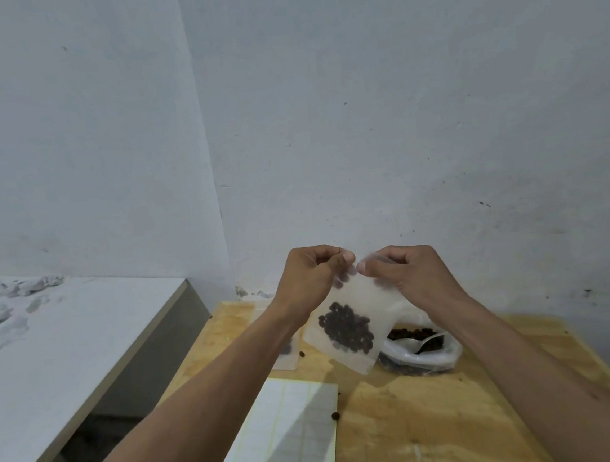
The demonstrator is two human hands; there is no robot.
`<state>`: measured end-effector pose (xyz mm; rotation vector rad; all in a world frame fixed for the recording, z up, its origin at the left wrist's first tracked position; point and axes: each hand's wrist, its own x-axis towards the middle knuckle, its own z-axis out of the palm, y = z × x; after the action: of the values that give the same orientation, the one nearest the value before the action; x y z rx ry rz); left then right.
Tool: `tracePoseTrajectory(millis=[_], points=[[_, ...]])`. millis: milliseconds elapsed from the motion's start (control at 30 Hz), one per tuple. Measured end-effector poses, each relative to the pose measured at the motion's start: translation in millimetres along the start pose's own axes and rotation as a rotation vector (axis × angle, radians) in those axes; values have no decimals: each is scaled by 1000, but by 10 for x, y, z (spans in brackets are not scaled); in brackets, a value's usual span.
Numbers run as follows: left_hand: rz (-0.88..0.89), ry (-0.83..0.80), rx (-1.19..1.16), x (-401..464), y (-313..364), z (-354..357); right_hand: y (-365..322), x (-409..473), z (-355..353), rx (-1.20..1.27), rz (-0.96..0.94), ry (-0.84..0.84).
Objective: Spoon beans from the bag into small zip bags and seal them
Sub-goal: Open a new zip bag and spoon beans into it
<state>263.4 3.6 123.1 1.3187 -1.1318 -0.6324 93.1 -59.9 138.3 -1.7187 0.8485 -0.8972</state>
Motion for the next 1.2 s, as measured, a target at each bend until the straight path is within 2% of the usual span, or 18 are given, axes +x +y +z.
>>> tracePoseTrajectory(millis=[233, 533, 800, 1067, 1200], points=[[-14, -4, 16, -10, -28, -14, 39, 32, 49, -18, 7, 24], [-29, 33, 27, 80, -40, -39, 69, 89, 11, -17, 32, -42], [-51, 75, 19, 120, -19, 29, 80, 87, -13, -58, 59, 81], [-135, 166, -2, 168, 16, -65, 50, 63, -58, -128, 43, 25], [-139, 189, 18, 174, 15, -122, 16, 29, -16, -175, 54, 128]])
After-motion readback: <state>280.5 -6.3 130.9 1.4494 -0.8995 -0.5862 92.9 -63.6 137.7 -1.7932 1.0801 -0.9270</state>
